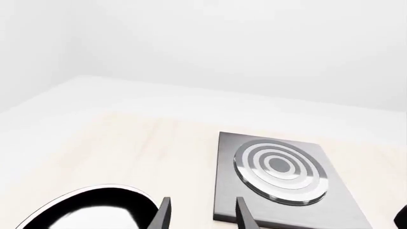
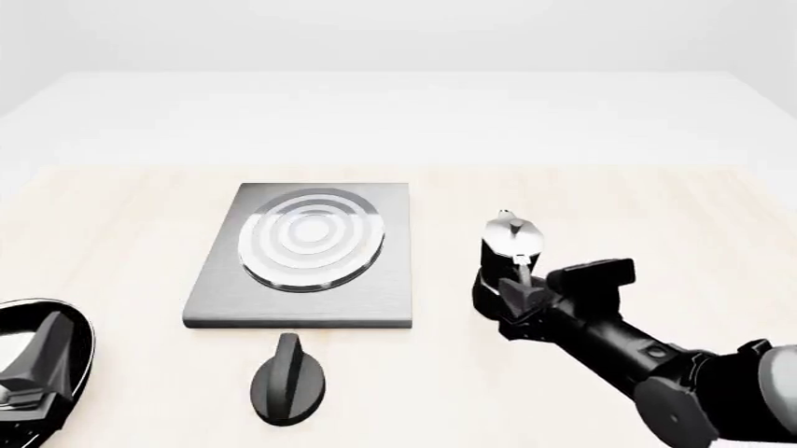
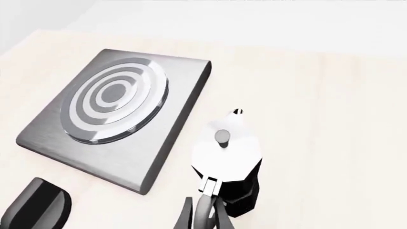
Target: Turn on the stove and put the moka pot on it.
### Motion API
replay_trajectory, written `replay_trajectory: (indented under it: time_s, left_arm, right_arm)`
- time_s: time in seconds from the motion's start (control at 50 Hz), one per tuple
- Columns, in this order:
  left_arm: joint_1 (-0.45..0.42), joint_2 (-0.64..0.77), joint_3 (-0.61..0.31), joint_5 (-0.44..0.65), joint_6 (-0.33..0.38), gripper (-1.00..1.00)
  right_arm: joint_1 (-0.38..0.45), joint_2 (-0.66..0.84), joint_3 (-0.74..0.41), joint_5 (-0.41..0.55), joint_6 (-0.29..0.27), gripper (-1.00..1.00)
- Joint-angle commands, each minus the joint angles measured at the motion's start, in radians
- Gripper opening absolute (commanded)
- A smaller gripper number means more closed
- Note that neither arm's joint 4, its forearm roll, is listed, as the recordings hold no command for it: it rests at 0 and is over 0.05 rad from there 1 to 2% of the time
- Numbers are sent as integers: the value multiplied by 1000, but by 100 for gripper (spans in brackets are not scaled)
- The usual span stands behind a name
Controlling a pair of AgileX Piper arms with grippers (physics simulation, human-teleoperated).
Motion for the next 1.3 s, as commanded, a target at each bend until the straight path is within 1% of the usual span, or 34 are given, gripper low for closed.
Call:
replay_trajectory:
  time_s: [0.02,0.08,0.12,0.16,0.22,0.3,0.36,0.38,0.46,0.5,0.52,0.58,0.62,0.66,0.78,0.98,1.12,1.22,1.3]
  left_arm:
    - [-1,0,2,-1,0,100]
    - [-2,0,3,-2,1,100]
    - [-2,0,3,-3,0,100]
    - [-3,0,-1,1,-1,100]
    - [-5,0,-1,0,0,100]
    - [-8,0,1,-3,0,100]
    - [-10,0,-2,-2,0,100]
    - [-10,0,-2,-3,-1,100]
    - [-10,0,-4,-4,0,100]
    - [-10,0,-6,-3,-1,100]
    - [-9,0,-6,-3,-2,100]
    - [-7,0,-6,-6,-3,100]
    - [-5,0,-6,-7,-6,100]
    - [-5,0,-7,-7,-7,100]
    - [-3,0,-4,-12,-10,100]
    - [1,0,-4,-15,-11,100]
    - [7,0,-6,-16,-12,100]
    - [3,0,-5,-19,-19,100]
    - [3,0,-5,-20,-19,100]
  right_arm:
    - [0,11,23,-10,22,-100]
    - [-6,-23,30,15,19,-100]
    - [-17,-72,36,52,20,-100]
    - [-30,-131,40,100,9,-100]
    - [-28,-209,44,170,-9,-100]
    - [-27,-347,23,327,-78,-100]
    - [-36,-411,-5,419,-115,-100]
    - [-46,-429,-19,452,-135,-100]
    - [-43,-476,-63,535,-223,-100]
    - [-44,-489,-84,567,-214,-100]
    - [-43,-497,-95,582,-223,-100]
    - [-38,-512,-114,606,-237,-100]
    - [-21,-518,-134,626,-227,-100]
    - [-6,-518,-147,636,-235,-100]
    - [30,-513,-202,676,-234,-100]
    - [60,-479,-283,706,-216,-100]
    - [75,-439,-334,709,-223,-100]
    - [94,-417,-383,716,-210,-100]
    - [100,-398,-419,714,-220,-100]
